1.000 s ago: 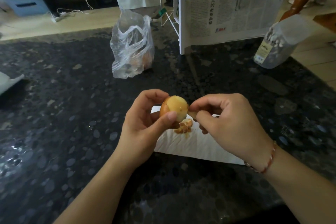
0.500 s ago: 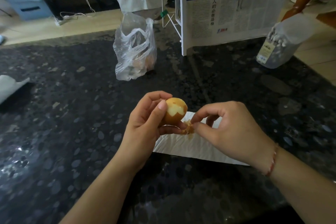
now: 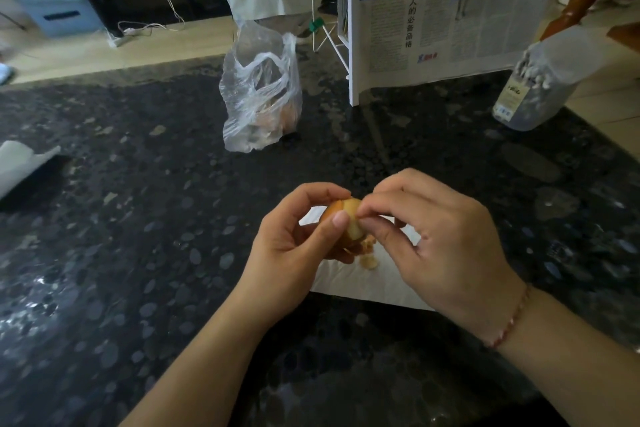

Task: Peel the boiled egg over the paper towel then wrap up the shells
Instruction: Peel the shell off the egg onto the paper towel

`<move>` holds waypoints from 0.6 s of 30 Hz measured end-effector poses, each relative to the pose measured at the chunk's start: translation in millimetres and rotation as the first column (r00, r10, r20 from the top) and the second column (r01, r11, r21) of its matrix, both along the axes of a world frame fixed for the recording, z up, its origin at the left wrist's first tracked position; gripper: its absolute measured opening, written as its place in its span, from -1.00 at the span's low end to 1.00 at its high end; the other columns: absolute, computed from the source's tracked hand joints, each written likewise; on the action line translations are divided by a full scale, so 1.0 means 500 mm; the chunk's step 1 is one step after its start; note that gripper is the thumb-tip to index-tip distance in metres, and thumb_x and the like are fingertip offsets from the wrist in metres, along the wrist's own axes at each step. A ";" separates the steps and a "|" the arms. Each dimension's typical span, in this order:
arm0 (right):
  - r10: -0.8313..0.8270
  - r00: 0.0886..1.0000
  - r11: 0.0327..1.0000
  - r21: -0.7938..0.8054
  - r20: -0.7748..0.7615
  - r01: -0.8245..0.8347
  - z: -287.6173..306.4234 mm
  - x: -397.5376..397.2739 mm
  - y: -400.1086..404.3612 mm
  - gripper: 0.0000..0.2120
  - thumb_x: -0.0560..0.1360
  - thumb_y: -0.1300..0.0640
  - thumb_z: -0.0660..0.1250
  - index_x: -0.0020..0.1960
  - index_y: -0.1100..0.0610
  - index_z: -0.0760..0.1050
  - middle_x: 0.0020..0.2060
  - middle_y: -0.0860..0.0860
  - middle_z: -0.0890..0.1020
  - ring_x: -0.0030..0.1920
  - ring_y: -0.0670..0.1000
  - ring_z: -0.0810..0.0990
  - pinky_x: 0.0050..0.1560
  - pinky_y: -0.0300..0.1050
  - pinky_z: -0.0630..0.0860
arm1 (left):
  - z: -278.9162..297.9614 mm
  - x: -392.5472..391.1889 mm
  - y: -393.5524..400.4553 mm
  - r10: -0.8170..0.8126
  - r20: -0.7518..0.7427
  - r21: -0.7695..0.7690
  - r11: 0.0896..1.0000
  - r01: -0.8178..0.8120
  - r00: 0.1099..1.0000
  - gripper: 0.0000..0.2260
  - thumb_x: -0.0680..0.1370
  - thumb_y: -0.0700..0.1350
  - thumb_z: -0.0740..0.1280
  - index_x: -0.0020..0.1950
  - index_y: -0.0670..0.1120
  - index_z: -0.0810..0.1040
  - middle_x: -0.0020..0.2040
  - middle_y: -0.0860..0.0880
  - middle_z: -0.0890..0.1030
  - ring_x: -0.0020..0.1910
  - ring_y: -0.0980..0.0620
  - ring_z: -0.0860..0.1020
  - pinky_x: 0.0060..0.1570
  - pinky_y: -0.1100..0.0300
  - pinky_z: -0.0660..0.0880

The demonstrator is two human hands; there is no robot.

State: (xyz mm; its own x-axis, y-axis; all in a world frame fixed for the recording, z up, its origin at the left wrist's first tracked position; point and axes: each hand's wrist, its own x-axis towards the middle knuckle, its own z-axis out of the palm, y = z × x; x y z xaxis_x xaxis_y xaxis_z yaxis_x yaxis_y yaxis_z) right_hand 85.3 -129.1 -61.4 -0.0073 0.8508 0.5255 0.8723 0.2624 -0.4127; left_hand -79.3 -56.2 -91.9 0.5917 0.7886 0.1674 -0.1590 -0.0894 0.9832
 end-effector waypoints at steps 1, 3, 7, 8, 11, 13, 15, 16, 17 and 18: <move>-0.003 1.000 1.000 -0.004 0.013 0.003 0.001 -0.001 0.000 -0.85 0.56 0.04 0.28 -0.01 0.05 0.59 -0.08 -0.09 0.57 -0.12 -0.11 0.54 -0.24 -0.12 0.55 | 0.000 0.000 0.000 0.009 -0.004 -0.002 1.000 -0.009 1.000 -0.75 0.56 -0.05 0.34 0.17 -0.14 0.53 -0.02 -0.15 0.67 -0.16 -0.11 0.71 -0.20 0.09 0.64; -0.022 1.000 0.999 -0.035 -0.008 0.021 0.002 0.002 -0.001 -0.86 0.57 0.04 0.22 -0.07 0.04 0.54 -0.13 -0.17 0.48 -0.17 -0.16 0.47 -0.30 -0.12 0.51 | -0.001 -0.001 0.001 0.045 0.006 -0.035 0.998 -0.045 0.999 -0.79 0.58 -0.05 0.32 0.16 -0.13 0.55 -0.03 -0.13 0.67 -0.20 -0.13 0.71 -0.23 0.08 0.64; -0.084 0.996 0.965 -0.250 0.007 0.083 -0.007 0.012 -0.003 -0.68 0.58 -0.14 0.08 -0.15 -0.03 0.52 -0.26 -0.20 0.51 -0.25 -0.14 0.50 -0.29 -0.02 0.52 | 0.002 0.002 0.004 0.177 0.048 -0.163 0.972 -0.167 0.983 -0.77 0.60 0.00 0.25 0.10 -0.12 0.56 -0.11 -0.10 0.68 -0.35 -0.12 0.66 -0.37 0.14 0.59; -0.086 0.995 0.945 -0.311 0.053 0.098 -0.012 0.009 -0.004 -0.63 0.55 -0.21 0.07 -0.16 -0.04 0.54 -0.29 -0.19 0.54 -0.25 -0.14 0.51 -0.28 -0.02 0.53 | 0.003 0.003 0.004 0.189 0.057 -0.170 0.969 -0.177 0.980 -0.77 0.60 0.00 0.24 0.09 -0.12 0.56 -0.12 -0.10 0.68 -0.36 -0.11 0.64 -0.39 0.15 0.59; -0.112 0.993 0.928 -0.361 -0.037 0.091 -0.012 -0.006 -0.006 -0.79 0.42 -0.20 0.28 -0.15 -0.08 0.53 -0.28 -0.19 0.59 -0.26 -0.14 0.56 -0.25 -0.08 0.57 | 0.004 0.005 0.001 0.177 0.056 -0.141 0.976 -0.167 0.983 -0.75 0.57 -0.01 0.22 0.10 -0.13 0.55 -0.13 -0.09 0.69 -0.35 -0.10 0.65 -0.37 0.14 0.60; -0.144 0.923 0.937 -0.349 -0.358 0.010 -0.003 -0.011 -0.002 -0.87 0.39 -0.06 0.42 -0.18 -0.02 0.55 -0.30 -0.12 0.63 -0.30 -0.09 0.61 -0.28 -0.14 0.58 | 0.002 0.006 -0.001 0.154 0.047 -0.094 0.984 -0.149 0.987 -0.78 0.60 -0.01 0.27 0.12 -0.13 0.54 -0.09 -0.08 0.70 -0.28 -0.07 0.68 -0.29 0.13 0.62; -0.141 0.787 0.938 -0.336 -0.600 -0.088 0.009 -0.013 0.004 -0.79 0.43 -0.07 0.40 -0.23 0.07 0.61 -0.35 -0.03 0.66 -0.35 -0.09 0.62 -0.31 -0.18 0.58 | -0.002 0.005 -0.003 0.112 0.063 -0.045 0.993 -0.109 0.992 -0.80 0.60 -0.03 0.31 0.15 -0.12 0.54 -0.01 -0.11 0.68 -0.17 -0.07 0.69 -0.18 0.07 0.63; -0.145 0.755 0.935 -0.339 -0.639 -0.108 0.012 -0.012 0.006 -0.73 0.44 -0.10 0.36 -0.25 0.10 0.62 -0.37 -0.02 0.66 -0.36 -0.10 0.62 -0.32 -0.22 0.57 | -0.004 0.005 -0.004 0.089 0.069 -0.024 0.996 -0.087 0.994 -0.78 0.58 -0.04 0.31 0.16 -0.12 0.54 0.02 -0.13 0.66 -0.12 -0.08 0.69 -0.13 0.01 0.64; -0.147 0.762 0.932 -0.346 -0.631 -0.107 0.013 -0.011 0.007 -0.72 0.45 -0.10 0.35 -0.25 0.10 0.63 -0.37 -0.03 0.67 -0.37 -0.12 0.63 -0.33 -0.26 0.56 | -0.005 0.004 -0.005 0.069 0.069 -0.005 0.998 -0.069 0.995 -0.77 0.57 -0.05 0.30 0.17 -0.13 0.53 0.04 -0.15 0.65 -0.08 -0.10 0.69 -0.08 -0.03 0.64; -0.154 0.782 0.929 -0.358 -0.604 -0.094 0.010 -0.011 0.008 -0.74 0.46 -0.08 0.36 -0.25 0.09 0.63 -0.37 -0.06 0.67 -0.37 -0.13 0.63 -0.33 -0.29 0.55 | -0.005 0.004 -0.004 0.052 0.069 0.010 0.999 -0.053 0.996 -0.77 0.58 -0.07 0.30 0.18 -0.14 0.52 0.06 -0.16 0.64 -0.05 -0.10 0.69 -0.05 -0.04 0.64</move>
State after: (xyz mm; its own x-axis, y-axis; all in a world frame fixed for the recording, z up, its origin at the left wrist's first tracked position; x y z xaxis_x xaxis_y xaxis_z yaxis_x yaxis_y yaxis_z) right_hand 79.9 -125.2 -56.2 0.2382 0.9684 0.0742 0.4028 -0.0290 -0.9148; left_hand -77.5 -58.4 -94.4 0.5365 0.8159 0.2153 -0.2205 -0.1108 0.9691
